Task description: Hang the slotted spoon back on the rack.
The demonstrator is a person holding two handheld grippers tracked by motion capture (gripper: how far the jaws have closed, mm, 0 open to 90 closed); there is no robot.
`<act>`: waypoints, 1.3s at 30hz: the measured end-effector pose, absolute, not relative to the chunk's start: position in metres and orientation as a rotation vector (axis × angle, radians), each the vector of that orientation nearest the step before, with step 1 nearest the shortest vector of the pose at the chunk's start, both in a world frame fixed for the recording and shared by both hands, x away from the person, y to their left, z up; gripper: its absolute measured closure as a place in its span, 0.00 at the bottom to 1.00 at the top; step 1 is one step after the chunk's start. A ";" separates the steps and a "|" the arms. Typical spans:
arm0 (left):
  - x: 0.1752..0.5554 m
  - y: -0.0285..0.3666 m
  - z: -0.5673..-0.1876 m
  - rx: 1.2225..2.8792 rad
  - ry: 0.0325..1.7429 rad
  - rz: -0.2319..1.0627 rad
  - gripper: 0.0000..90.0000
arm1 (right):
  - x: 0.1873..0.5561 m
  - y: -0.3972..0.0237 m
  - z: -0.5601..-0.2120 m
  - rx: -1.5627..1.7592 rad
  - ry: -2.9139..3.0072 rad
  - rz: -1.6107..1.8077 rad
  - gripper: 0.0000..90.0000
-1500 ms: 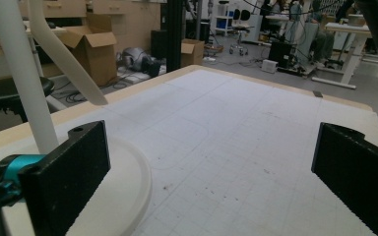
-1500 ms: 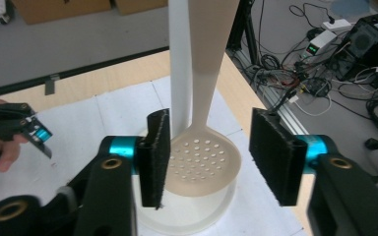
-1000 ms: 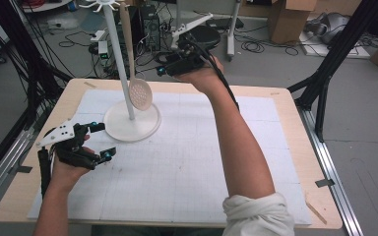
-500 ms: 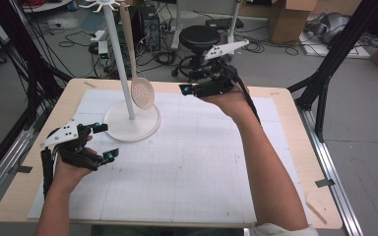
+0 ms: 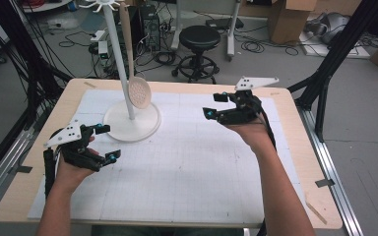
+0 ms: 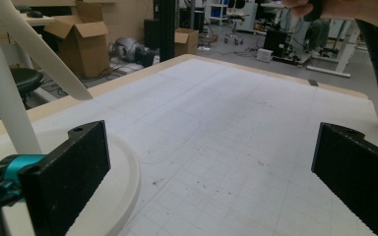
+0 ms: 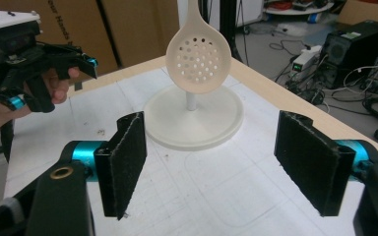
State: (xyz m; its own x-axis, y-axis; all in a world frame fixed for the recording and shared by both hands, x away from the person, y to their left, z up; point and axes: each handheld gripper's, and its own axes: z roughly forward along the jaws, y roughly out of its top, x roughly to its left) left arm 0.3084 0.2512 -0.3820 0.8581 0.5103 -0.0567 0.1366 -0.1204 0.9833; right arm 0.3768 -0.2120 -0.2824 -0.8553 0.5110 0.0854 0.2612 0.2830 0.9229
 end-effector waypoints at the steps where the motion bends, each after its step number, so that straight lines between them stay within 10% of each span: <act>1: 0.308 0.251 -0.382 1.687 0.506 0.341 0.02 | 0.373 -0.215 -0.285 0.714 2.319 1.604 0.29; 39: 0.318 0.246 -0.395 1.741 0.522 0.269 0.02 | 0.314 -0.269 -0.381 0.964 2.185 1.617 0.15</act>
